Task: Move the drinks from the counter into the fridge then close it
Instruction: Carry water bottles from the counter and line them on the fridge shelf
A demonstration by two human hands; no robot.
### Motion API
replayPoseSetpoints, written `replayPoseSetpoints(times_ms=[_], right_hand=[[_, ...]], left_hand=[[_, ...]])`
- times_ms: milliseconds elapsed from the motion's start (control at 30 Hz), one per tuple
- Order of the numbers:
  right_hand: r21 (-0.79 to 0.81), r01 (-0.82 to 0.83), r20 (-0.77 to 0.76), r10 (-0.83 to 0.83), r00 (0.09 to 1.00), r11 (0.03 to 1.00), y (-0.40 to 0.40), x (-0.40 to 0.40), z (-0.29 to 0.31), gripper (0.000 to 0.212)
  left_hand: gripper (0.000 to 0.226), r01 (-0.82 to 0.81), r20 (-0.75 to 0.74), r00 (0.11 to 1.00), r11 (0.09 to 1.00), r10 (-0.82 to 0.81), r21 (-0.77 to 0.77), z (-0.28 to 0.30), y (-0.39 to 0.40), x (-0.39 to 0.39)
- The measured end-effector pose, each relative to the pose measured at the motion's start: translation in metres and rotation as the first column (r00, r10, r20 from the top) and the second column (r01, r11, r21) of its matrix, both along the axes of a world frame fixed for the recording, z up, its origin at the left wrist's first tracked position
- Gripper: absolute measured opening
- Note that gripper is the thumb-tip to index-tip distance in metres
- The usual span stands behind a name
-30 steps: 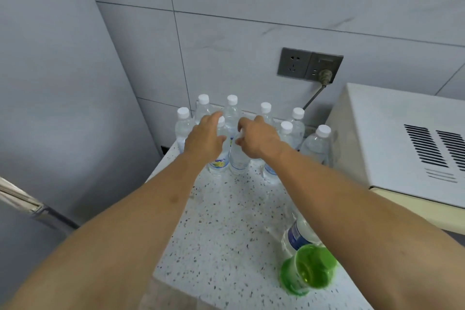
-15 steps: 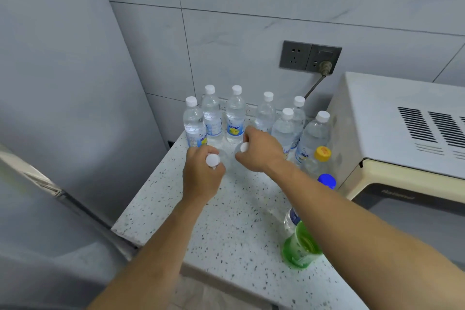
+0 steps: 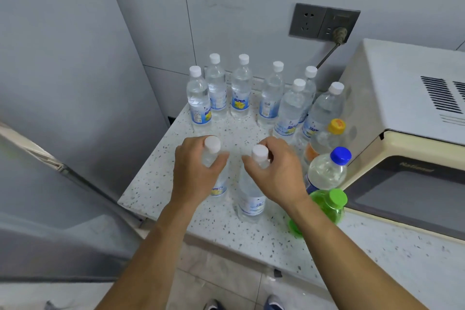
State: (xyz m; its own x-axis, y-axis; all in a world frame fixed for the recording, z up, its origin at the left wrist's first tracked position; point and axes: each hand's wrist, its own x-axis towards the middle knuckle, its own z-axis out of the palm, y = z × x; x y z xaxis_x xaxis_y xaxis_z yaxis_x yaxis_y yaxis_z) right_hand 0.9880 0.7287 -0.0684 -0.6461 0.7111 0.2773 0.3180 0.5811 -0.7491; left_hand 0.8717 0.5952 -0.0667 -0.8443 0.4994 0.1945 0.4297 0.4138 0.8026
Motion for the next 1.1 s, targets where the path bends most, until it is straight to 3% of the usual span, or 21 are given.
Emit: replayPoseSetpoints(times_ms=[100, 200, 367, 467, 667, 867, 967, 1100], right_hand=[[-0.106, 0.001, -0.101, -0.012, 0.995, 0.994, -0.016, 0.010, -0.018, 0.034], [-0.254, 0.031, -0.122, -0.064, 0.991, 0.967, -0.030, 0.017, -0.033, 0.053], [-0.464, 0.092, -0.099, -0.155, 0.983, 0.881, -0.038, 0.025, -0.060, 0.077], [-0.553, 0.118, -0.051, -0.175, 0.983, 0.825, -0.043, 0.028, -0.078, 0.078], [-0.572, 0.193, -0.034, -0.257, 0.966, 0.798, -0.050, 0.036, -0.094, 0.071], [-0.621, 0.083, -0.049, -0.145, 0.988, 0.779, -0.062, 0.058, -0.092, 0.053], [-0.730, 0.039, -0.039, -0.099, 0.994, 0.683, -0.075, 0.081, -0.098, 0.061], [-0.931, -0.094, -0.114, -0.036, 0.993, 0.352, -0.087, 0.122, -0.105, 0.067]], left_hand=[[0.056, 0.024, 0.211, 0.977, 0.998, -0.037, 0.064, -0.027, -0.006, 0.006], [0.076, 0.004, 0.285, 0.958, 0.997, -0.027, 0.082, -0.049, -0.009, 0.009], [0.076, -0.005, 0.406, 0.914, 0.998, -0.020, 0.062, -0.082, -0.011, 0.003], [0.068, -0.003, 0.443, 0.896, 0.998, -0.026, 0.065, -0.097, -0.014, 0.006], [0.071, -0.005, 0.506, 0.861, 0.996, -0.043, 0.094, -0.109, -0.019, 0.008], [0.044, -0.025, 0.523, 0.851, 0.991, -0.047, 0.129, -0.099, -0.051, 0.035], [0.028, -0.104, 0.640, 0.766, 0.971, -0.060, 0.216, -0.096, -0.078, 0.062], [0.047, -0.238, 0.839, 0.530, 0.928, -0.123, 0.286, -0.096, -0.121, 0.105]])
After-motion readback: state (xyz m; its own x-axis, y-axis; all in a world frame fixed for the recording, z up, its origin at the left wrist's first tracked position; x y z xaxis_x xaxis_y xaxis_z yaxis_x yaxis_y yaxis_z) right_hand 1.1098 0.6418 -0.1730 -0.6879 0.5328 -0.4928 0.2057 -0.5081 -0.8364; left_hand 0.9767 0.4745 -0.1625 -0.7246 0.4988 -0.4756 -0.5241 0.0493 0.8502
